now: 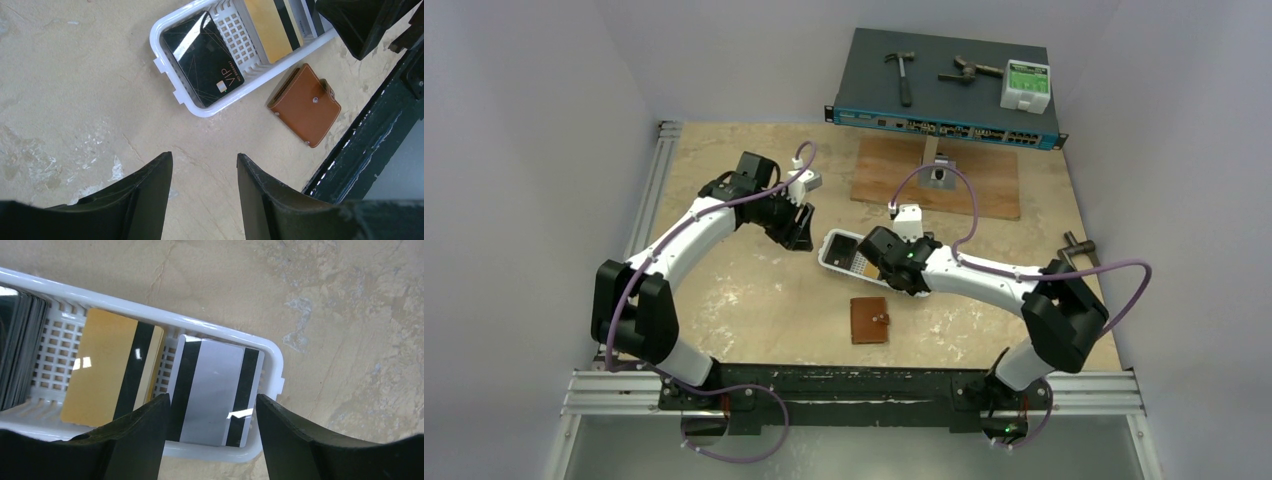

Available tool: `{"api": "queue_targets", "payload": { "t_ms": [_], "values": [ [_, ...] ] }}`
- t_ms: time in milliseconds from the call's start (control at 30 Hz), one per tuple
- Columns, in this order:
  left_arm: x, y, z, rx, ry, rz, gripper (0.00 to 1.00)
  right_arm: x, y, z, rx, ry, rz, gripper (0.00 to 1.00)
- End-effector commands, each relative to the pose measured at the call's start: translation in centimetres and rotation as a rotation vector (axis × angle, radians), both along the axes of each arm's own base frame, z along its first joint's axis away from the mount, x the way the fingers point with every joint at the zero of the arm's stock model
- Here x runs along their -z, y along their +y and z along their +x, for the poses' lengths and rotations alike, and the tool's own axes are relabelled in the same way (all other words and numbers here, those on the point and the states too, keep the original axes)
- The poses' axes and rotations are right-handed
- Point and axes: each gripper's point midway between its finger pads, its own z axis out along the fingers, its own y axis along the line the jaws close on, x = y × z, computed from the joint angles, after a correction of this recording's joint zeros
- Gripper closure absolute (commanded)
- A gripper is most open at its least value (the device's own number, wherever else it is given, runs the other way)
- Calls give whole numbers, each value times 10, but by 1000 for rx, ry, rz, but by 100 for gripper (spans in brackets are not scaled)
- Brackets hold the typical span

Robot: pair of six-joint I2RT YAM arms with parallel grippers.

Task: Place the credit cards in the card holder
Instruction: Pick up the credit card from the storage box.

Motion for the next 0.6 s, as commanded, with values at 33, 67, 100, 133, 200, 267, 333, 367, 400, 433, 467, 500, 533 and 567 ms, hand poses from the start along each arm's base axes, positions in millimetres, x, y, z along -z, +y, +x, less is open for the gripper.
{"api": "queue_targets", "payload": {
  "t_ms": [33, 67, 100, 133, 200, 267, 333, 367, 400, 433, 467, 500, 533, 567],
  "values": [
    [-11, -2, -1, -5, -34, -24, 50, -5, 3, 3, 47, -31, -8, 37],
    [-11, -1, -1, -4, -35, -23, 50, -2, 6, 3, 43, -25, 3, 37],
    [-11, -1, -1, -2, -36, -23, 50, -1, 8, 4, 42, -22, 7, 36],
    [-10, -1, -2, 0, -36, -22, 50, 0, 9, 4, 41, -21, 8, 36],
    [-10, 0, -3, 2, -39, -21, 50, 2, 10, 5, 42, -18, 1, 36],
    [-11, 0, -4, 5, -43, -22, 50, 4, 9, 5, 46, -12, -7, 35],
    [-10, 0, -5, 8, -42, -25, 50, 5, 12, 5, 44, -10, -3, 34],
    [-11, 0, -5, 8, -42, -27, 50, 7, 12, 4, 44, -6, -2, 34],
    [-11, -1, -5, 10, -41, -31, 50, 8, 14, 4, 41, -4, 2, 34],
    [-10, -2, -5, 11, -40, -31, 50, 10, 15, 3, 38, 1, -1, 34],
    [-11, -2, -5, 11, -41, -33, 50, 12, 16, 3, 40, 4, -4, 34],
    [-11, -2, -5, 10, -42, -33, 50, 14, 16, 2, 42, 9, -10, 34],
    [-12, -1, -6, 11, -44, -33, 50, 16, 15, 2, 44, 14, -15, 34],
    [-13, -1, -6, 12, -47, -34, 50, 18, 14, 1, 48, 16, -19, 34]
  ]
}}
